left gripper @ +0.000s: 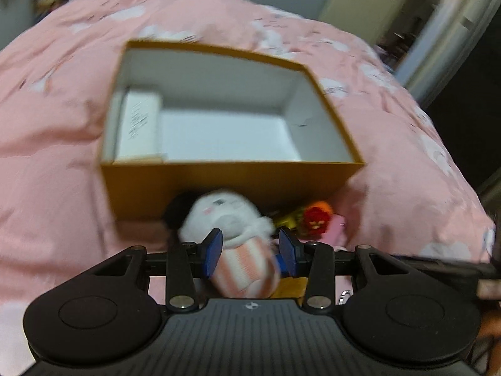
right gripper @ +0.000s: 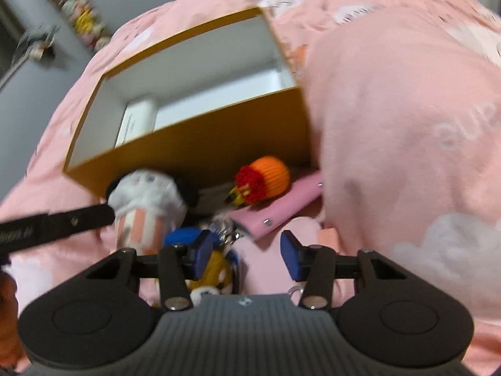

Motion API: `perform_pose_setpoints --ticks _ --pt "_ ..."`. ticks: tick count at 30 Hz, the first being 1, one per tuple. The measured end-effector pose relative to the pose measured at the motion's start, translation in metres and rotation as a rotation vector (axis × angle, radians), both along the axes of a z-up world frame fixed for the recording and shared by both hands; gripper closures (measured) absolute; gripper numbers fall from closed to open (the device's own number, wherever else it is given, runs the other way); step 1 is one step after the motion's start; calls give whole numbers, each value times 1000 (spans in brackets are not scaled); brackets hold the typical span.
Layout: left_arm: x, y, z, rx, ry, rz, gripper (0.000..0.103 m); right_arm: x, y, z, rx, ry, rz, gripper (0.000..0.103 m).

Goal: Organize objects
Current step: 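Withdraw both grippers from the box toward the remaining toys, then grasp the pink bag with the right gripper and lift it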

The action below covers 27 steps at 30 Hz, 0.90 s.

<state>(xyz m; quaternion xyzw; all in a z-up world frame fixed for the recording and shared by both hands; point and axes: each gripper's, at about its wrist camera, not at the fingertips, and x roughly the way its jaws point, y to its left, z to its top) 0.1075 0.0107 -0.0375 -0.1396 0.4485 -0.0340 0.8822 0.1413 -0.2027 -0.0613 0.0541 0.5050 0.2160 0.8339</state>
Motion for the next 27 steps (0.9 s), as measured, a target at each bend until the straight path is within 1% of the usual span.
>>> perform_pose_setpoints --ticks 1,3,4,6,9,12,13,15,17,18,20,21,23,24,25,27 --pt "2 -6 2 14 -11 -29 54 3 0 -2 -8 -1 -7 52" --pt "6 -18 4 41 -23 -91 54 10 -1 -8 20 33 -21 52" --pt "8 -23 4 53 -20 -111 54 14 -2 -12 38 51 -34 52" --pt "15 -30 1 72 -6 -141 54 25 -2 -19 34 64 -79 52" --pt "24 -35 -5 77 16 -157 54 42 -4 -30 12 84 -146 52" --pt "30 -35 -11 72 32 -165 54 54 -9 -44 49 129 -184 53" --pt "31 -35 -12 69 38 -167 54 57 -9 -47 64 138 -185 60" --pt "33 -35 -14 66 47 -167 54 61 -9 -52 80 145 -186 62" --pt "33 -35 -15 59 54 -170 55 59 -7 -49 75 128 -171 65" --pt "32 -36 -15 54 58 -174 54 57 -7 -47 78 113 -166 67" --pt "31 -37 -14 46 60 -185 55 51 -8 -38 91 75 -152 75" --pt "29 -39 -12 43 58 -196 56 48 -8 -33 98 58 -143 76" --pt "25 -42 -8 40 47 -211 58 41 -9 -21 116 32 -123 84" --pt "24 -43 -6 37 39 -219 58 38 -9 -16 123 23 -107 85" --pt "22 -44 -4 33 33 -227 58 34 -8 -11 130 11 -88 102" --pt "19 -47 -1 28 26 -255 58 26 -6 2 159 -10 -40 103"
